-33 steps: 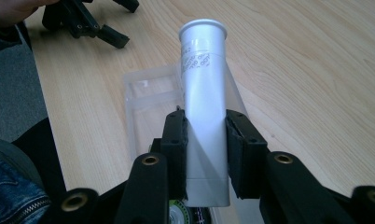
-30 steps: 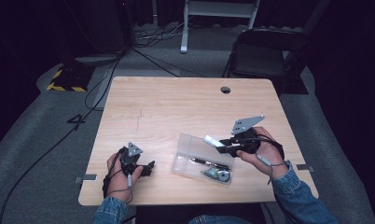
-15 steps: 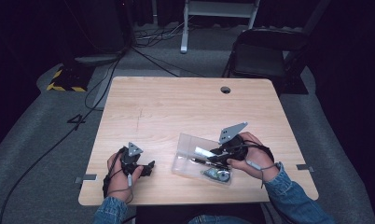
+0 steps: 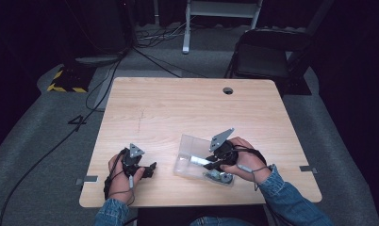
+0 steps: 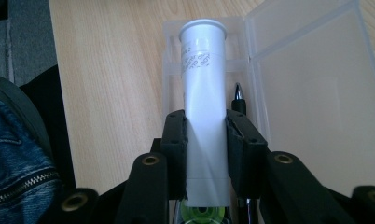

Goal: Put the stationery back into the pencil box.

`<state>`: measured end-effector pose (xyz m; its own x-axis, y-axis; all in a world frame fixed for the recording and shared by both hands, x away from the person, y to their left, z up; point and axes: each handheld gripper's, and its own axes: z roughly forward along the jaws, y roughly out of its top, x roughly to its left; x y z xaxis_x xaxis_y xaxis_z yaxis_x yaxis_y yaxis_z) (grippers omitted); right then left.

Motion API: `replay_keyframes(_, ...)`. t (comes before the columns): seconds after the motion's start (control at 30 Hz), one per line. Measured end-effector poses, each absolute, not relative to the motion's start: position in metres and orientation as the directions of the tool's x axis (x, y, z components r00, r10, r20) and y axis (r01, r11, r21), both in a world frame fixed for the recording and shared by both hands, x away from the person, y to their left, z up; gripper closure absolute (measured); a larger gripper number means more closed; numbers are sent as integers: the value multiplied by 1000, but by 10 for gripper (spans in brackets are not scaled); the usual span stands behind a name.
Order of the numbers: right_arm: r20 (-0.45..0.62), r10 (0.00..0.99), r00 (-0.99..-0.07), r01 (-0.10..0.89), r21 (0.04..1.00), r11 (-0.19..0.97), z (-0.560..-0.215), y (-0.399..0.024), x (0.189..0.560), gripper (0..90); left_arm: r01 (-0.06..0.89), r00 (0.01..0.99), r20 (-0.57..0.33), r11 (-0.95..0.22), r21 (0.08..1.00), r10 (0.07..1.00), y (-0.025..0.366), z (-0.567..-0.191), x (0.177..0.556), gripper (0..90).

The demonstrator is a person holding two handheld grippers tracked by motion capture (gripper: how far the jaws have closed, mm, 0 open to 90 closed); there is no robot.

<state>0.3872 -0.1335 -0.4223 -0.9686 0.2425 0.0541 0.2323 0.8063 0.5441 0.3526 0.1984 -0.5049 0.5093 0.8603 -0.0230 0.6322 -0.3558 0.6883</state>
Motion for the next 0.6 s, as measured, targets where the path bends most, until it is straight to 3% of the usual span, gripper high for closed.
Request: replay_keyframes(0.6,19,154,-988,146,462,875,-445,-114,388,708,632,509,-23,-356,688,860,198,-505,353,116)
